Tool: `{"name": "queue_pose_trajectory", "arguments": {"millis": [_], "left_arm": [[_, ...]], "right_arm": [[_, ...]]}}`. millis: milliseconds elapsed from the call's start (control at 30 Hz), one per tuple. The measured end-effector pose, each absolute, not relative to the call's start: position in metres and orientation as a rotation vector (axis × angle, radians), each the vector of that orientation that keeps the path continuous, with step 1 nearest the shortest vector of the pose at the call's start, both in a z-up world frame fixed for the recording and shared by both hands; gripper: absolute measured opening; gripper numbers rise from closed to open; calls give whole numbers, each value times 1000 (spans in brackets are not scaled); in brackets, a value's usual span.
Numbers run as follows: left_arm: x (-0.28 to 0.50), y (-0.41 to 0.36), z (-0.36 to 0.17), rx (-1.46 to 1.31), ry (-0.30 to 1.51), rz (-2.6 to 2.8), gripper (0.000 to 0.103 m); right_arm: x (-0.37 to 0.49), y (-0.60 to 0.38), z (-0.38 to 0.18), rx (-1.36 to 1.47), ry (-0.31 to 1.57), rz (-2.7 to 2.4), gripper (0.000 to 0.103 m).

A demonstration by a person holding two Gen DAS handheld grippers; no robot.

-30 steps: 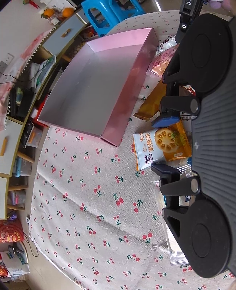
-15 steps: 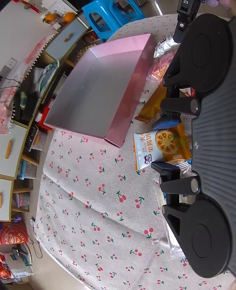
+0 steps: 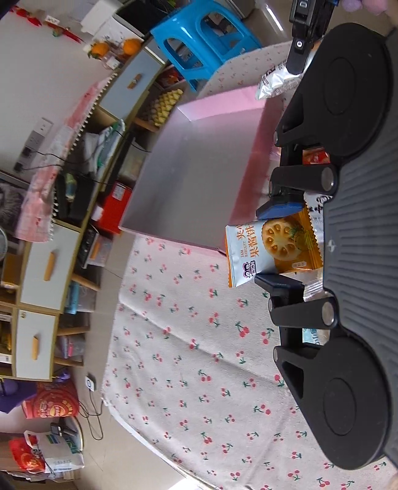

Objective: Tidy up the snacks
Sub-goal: 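Carry both packs into the pink box and open both tools to release them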

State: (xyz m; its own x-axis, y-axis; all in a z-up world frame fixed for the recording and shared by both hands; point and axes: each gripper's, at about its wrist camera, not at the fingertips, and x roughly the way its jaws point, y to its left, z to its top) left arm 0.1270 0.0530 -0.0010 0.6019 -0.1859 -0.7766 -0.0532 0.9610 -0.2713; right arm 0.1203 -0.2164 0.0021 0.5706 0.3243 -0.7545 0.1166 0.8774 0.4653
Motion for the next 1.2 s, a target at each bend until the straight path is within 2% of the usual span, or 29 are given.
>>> {"name": "queue_pose_trajectory", "arguments": {"millis": [167, 400, 733, 1200], "left_arm": [[140, 49, 4, -311, 926, -145, 36], [174, 23, 4, -145, 855, -226, 36], [203, -4, -35, 49, 787, -312, 36], [196, -3, -48, 203, 782, -374, 36]], "right_arm": [[130, -210, 9, 478, 935, 129, 29], [165, -203, 9, 421, 855, 155, 29], [215, -199, -28, 367, 780, 185, 29], [219, -183, -58, 224, 768, 203, 29]]}}
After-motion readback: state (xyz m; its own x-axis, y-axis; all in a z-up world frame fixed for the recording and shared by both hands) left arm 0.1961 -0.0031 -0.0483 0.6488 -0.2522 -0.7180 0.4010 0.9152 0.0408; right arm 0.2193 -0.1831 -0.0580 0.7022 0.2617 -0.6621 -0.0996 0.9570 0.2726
